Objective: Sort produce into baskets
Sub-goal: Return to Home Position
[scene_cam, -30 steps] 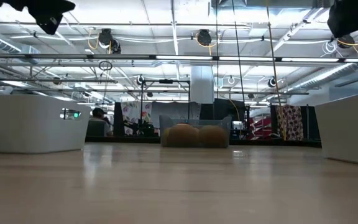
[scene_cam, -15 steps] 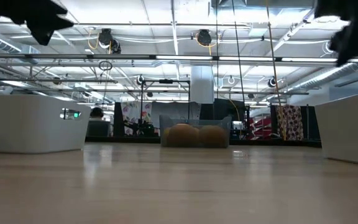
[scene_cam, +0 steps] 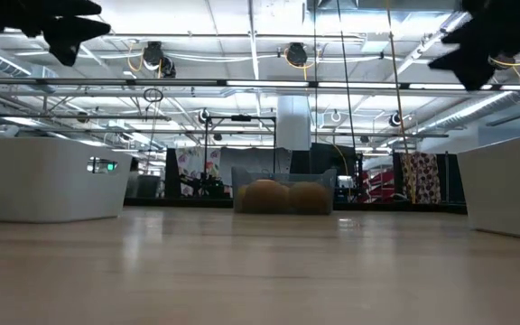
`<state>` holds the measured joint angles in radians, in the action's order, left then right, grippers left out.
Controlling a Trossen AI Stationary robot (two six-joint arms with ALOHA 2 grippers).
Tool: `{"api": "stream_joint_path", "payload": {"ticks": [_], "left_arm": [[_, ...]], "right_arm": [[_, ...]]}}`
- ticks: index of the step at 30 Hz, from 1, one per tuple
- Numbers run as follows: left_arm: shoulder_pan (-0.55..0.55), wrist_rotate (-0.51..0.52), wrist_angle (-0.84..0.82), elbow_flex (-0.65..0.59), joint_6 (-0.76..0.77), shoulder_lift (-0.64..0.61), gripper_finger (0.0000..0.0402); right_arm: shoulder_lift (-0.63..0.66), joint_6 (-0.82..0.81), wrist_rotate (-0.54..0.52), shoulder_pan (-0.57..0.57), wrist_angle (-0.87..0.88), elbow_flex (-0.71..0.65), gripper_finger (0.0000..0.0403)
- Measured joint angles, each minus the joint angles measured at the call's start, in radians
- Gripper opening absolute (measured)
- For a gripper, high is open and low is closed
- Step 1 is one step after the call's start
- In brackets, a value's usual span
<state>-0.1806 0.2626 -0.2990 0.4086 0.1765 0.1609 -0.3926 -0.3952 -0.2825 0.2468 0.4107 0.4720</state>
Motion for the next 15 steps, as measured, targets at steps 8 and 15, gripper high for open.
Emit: {"api": "stream_joint_path", "payload": {"ticks": [8,15], "left_arm": [[0.02,-0.033,0.234,-0.179,-0.008,-0.008,0.0164],[0.036,-0.08,0.3,-0.274,0.046,-0.007,0.0164]], "right_arm": [[0.211,0.062,0.0,-0.024,-0.205,-0.241,0.0203],[0.38,0.076,0.001,-0.031,-0.211,-0.319,0.0203]]}}
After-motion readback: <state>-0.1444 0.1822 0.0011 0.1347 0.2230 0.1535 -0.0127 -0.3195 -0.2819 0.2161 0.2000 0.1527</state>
